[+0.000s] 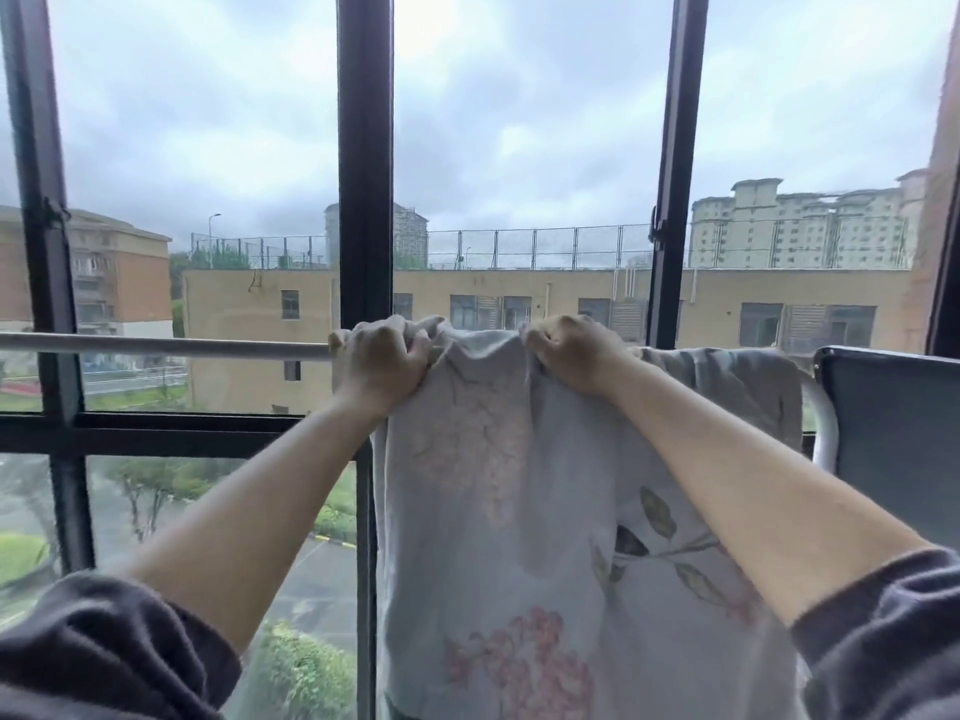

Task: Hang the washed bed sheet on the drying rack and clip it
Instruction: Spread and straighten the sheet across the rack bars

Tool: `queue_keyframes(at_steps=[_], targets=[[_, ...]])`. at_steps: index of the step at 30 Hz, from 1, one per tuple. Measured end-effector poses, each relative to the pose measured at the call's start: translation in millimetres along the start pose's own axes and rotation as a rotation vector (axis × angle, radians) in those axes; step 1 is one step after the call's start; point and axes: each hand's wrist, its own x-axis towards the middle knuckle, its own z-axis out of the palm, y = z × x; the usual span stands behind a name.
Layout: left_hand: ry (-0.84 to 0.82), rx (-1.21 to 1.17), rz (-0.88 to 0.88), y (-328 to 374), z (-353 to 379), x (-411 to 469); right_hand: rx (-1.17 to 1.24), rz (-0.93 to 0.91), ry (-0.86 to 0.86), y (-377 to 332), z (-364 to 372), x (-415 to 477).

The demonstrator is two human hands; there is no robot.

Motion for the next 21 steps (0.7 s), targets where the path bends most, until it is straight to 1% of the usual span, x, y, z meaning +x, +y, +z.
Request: queue_keyframes(at_steps=[2,3,4,5,6,7,8,9,10,12,14,15,17,19,21], targets=[[0.205,-0.187,0.054,-9,2,-22,-0.027,0.007,0.018,-4,7,0],[0.290,-0.272,0.029,-13,2,-36,-0.035,0.018,0.023,-3,8,-1],[0.325,-0.391,-0.038,-18,7,-49,-0.028,0.027,0.018,-1,8,-1],[0.264,-0.556,-0.142,-21,10,-61,-0.011,0.031,0.006,2,8,0],[0.091,-0.751,-0.261,-23,12,-69,0.017,0.028,-0.006,3,8,1],[-0.122,-0.955,-0.352,-22,13,-74,0.053,0.027,-0.009,4,7,2],[-0.295,-1.129,-0.411,-23,13,-76,0.086,0.026,-0.008,5,7,4],[-0.393,-1.253,-0.440,-21,10,-76,0.117,0.028,-0.004,5,7,4],[-0.429,-1.335,-0.441,-18,4,-74,0.153,0.032,0.010,5,9,5],[-0.408,-1.462,-0.419,-8,-8,-62,0.233,0.020,0.077,3,13,4],[-0.353,-1.553,-0.357,2,-21,-45,0.267,-0.042,0.176,3,16,2],[-0.329,-1.576,-0.344,7,-27,-35,0.259,-0.081,0.222,2,17,0],[-0.302,-1.538,-0.373,18,-36,-16,0.262,-0.145,0.299,-3,18,-5],[-0.404,-1.471,-0.342,29,-46,-1,0.298,-0.156,0.386,-12,16,-13],[-0.582,-1.442,-0.313,35,-56,9,0.341,-0.127,0.451,-24,11,-21]])
